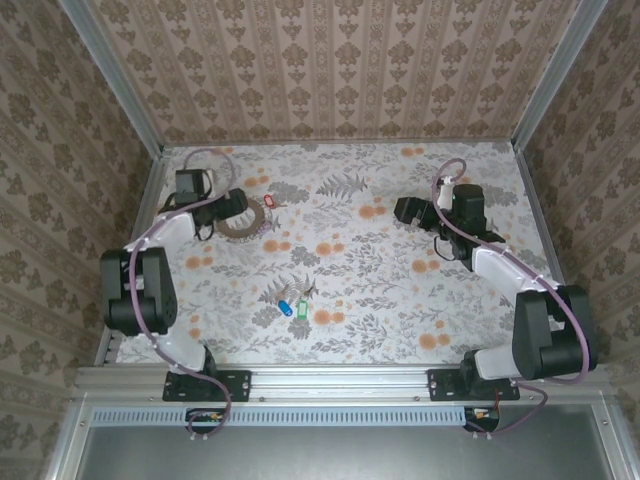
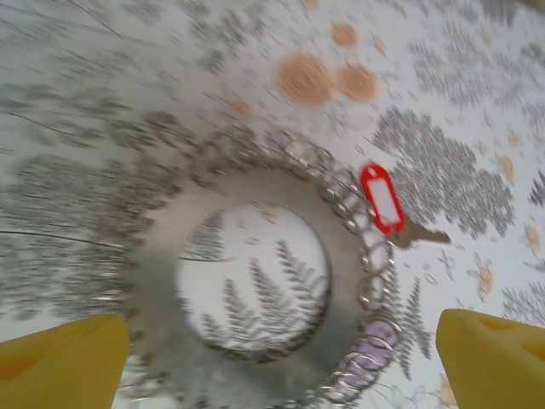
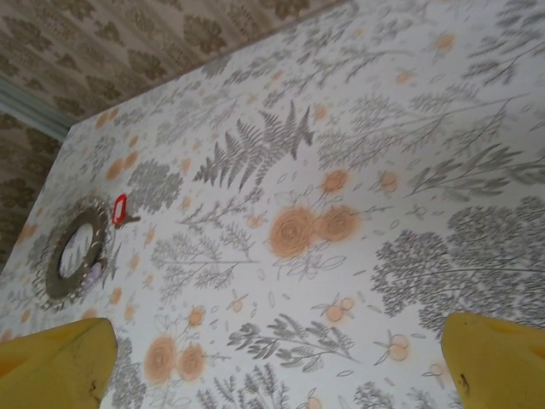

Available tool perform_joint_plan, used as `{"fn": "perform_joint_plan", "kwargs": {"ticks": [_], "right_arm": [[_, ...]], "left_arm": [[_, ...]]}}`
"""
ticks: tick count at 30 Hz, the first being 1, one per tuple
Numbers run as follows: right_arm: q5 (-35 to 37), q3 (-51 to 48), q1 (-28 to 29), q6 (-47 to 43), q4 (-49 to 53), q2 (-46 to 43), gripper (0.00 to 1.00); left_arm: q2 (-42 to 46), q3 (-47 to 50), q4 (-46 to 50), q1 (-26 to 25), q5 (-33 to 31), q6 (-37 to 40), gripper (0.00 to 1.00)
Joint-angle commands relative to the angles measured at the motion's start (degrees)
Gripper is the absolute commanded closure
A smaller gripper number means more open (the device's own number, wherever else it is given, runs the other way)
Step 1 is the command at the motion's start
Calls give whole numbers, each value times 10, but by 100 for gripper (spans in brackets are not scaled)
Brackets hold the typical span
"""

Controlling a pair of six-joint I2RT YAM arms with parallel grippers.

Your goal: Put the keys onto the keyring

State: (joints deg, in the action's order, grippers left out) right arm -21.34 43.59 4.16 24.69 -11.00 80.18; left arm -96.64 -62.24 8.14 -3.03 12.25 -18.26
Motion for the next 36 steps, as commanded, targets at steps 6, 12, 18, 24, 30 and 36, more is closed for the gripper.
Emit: {"fn": "perform_joint_plan", "kwargs": {"ticks": [6,12,18,24,30,36], "right_arm": [[-47,23,17,21,31,24,2],[-47,24,22,23,43,31,2],[-49,24,29,27,44,42,2],[-55,30,36,31,49,58,2],[-65,31,39,34,50,72,2],[-63,36,39,18,69,76,1]], "left_arm": [[-99,-120,120,-60,-2,1,7],[-150,-176,169,-62,-10,-8,9],[-185,-201,184,-64,16,-16,13],[-209,-223,186,-72,32,-15,17],[-227,-242,203,-91,43,4,24],[-224,-240,211,-107,24,15,22]]}}
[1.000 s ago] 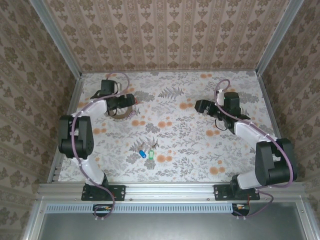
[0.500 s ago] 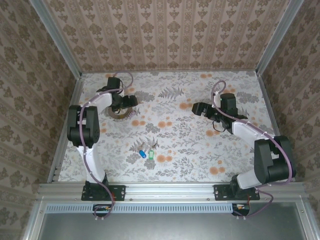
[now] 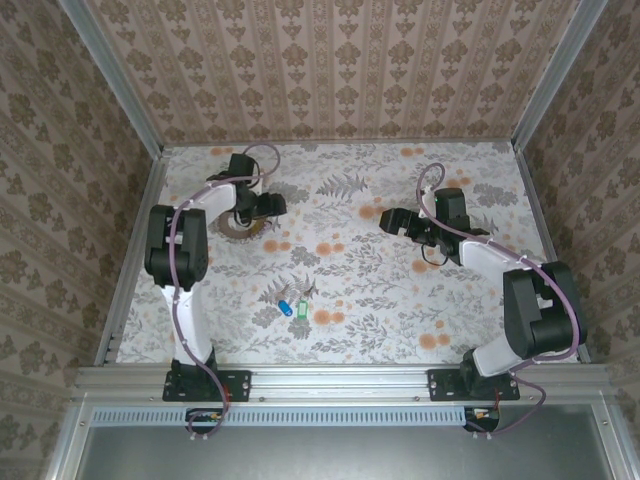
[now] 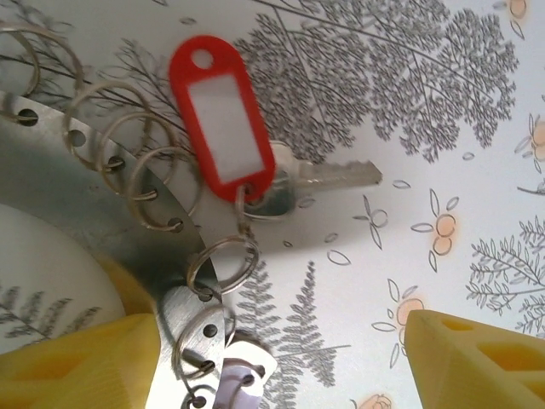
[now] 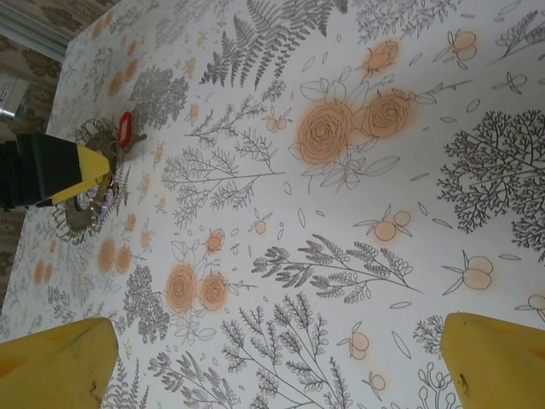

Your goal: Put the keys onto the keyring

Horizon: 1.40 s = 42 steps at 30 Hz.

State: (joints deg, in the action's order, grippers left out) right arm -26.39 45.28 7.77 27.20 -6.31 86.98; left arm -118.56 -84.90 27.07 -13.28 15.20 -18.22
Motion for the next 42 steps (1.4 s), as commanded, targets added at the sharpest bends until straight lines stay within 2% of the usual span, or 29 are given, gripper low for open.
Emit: {"fn": "perform_joint_plan", "kwargs": {"ticks": [1,10,19,23,30,33,36,39,42], "right_arm": [[-14,19,3,-7,24,9,1],[-10,20,3,-6,28,7,1],[19,12,2,-13,46,-7,1],[24,5,1,-16,61,-14,3],[35,-8,0,-17,72,-23,5],[26,-7,0,-14,69,-26,5],[12,-2,0,-7,63,-22,5],[-1,1,3,0,53,-16,6],[-8,6,6,4,52,-10,5]], "left_arm": [[-2,-10,17,-5,-11,14,21],[-9,-5,12,-32,38,7,23],[-13,1,-23,-125,94,-39,24],[-17,9,-50,-186,119,-56,25],[-2,-6,-70,-239,113,-67,27],[44,4,-64,-235,55,-60,24],[66,20,-39,-199,-2,-70,21],[65,43,-33,-152,-2,-92,22],[68,62,-41,-132,-6,-95,22]]}}
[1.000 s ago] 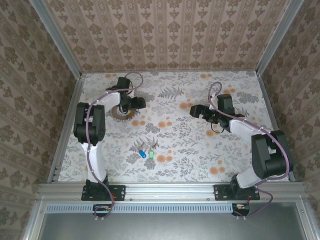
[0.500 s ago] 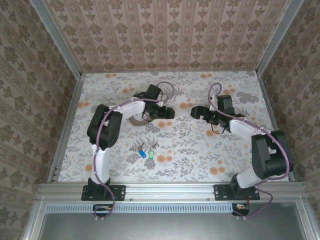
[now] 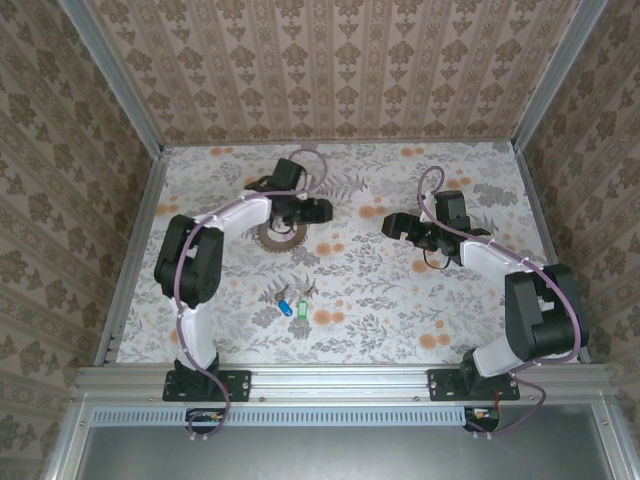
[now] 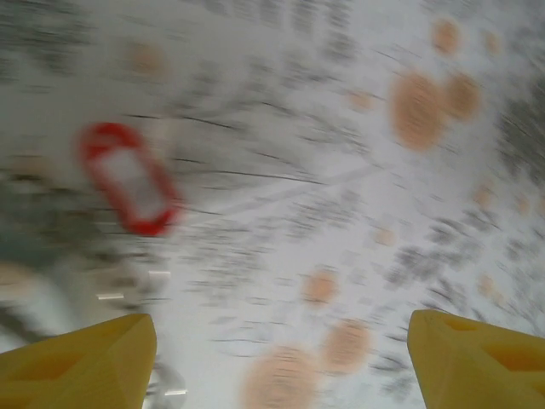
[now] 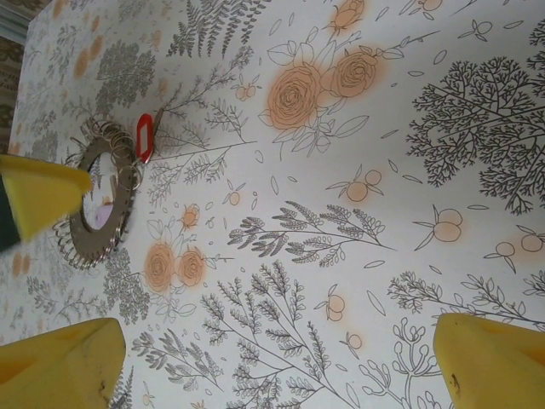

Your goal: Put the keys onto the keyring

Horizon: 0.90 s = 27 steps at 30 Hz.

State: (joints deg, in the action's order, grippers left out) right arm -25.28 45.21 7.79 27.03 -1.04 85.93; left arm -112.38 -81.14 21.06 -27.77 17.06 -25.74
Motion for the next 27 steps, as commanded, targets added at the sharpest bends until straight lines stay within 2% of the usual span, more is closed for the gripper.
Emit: {"fn": "perform_joint_plan", "kwargs": {"ticks": [1,4,10,11,16,21,27], "right_arm": [[-21,7,6,5,0,3,5],[-21,10,9,7,2,7,5],[-24,16,15,13,1,15,5],[-25,17,17,14,2,16,5],[-24,22,21,14,5,22,5],[-22,23,22,10,6,27,5],[-22,21,22,8,6,35,6]], "left_arm": [[6,24,21,12,-25,-19,22],[-1,19,24,28,-22,-13,22],[-42,-9,58,20,-20,5,26],[-47,-12,62,1,-21,7,26],[-58,-27,81,-16,-27,14,27],[-56,-31,72,-46,12,25,29],[-98,-49,51,-101,66,14,30]]}}
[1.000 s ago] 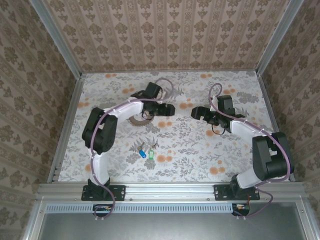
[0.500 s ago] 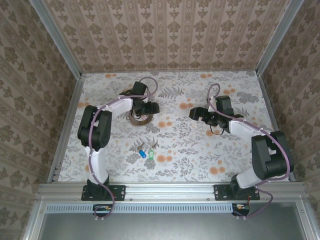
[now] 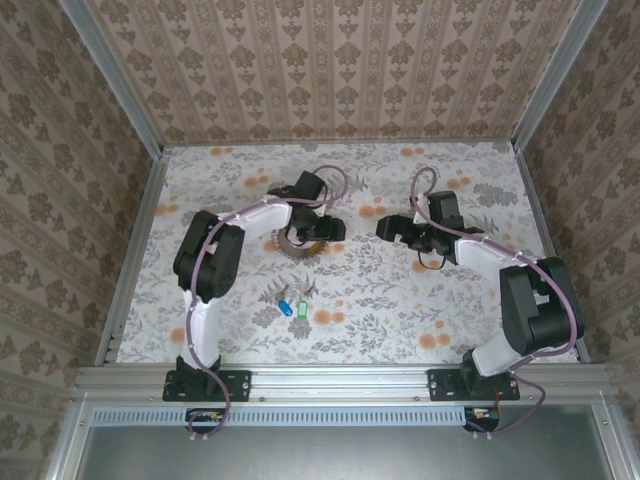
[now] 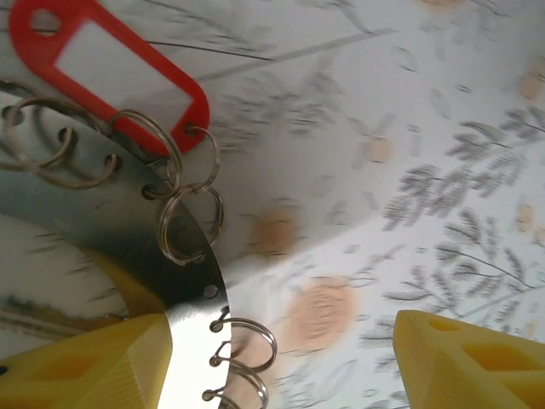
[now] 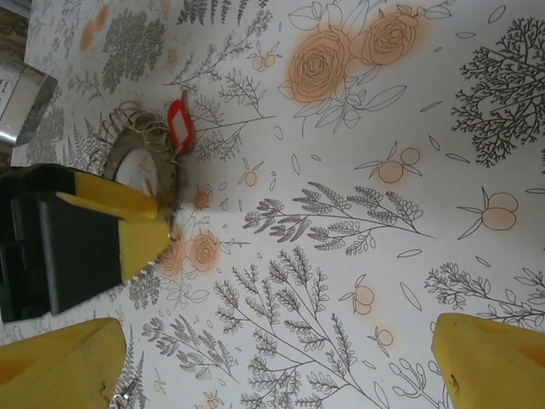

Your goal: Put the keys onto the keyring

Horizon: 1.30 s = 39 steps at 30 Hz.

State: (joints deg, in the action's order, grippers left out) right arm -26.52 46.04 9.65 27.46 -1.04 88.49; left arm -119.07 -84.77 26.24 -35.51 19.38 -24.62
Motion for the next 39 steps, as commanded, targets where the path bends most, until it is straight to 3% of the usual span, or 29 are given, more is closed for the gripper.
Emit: {"fn": "perform_joint_plan", "kwargs": {"ticks": [1,8,13,19,26,39], "right_arm": [[-7,12,3,2,8,11,6],[19,1,-2,-14,23,-10,9],[-8,10,-4,-17,28,3,16],[-61,34,1,-21,40,36,29],[-66,106,32,-70,116,93,38],[-53,290,76,-160,246,248,39]], "left_arm": [[-39,-16,-4,-35,48,1,30],[-19,-1,-50,-94,103,6,32],[69,62,-113,-88,68,-4,30],[196,206,-214,-36,-11,-86,28],[245,300,-225,9,-43,-167,29],[233,295,-175,-26,-59,-192,30]]}}
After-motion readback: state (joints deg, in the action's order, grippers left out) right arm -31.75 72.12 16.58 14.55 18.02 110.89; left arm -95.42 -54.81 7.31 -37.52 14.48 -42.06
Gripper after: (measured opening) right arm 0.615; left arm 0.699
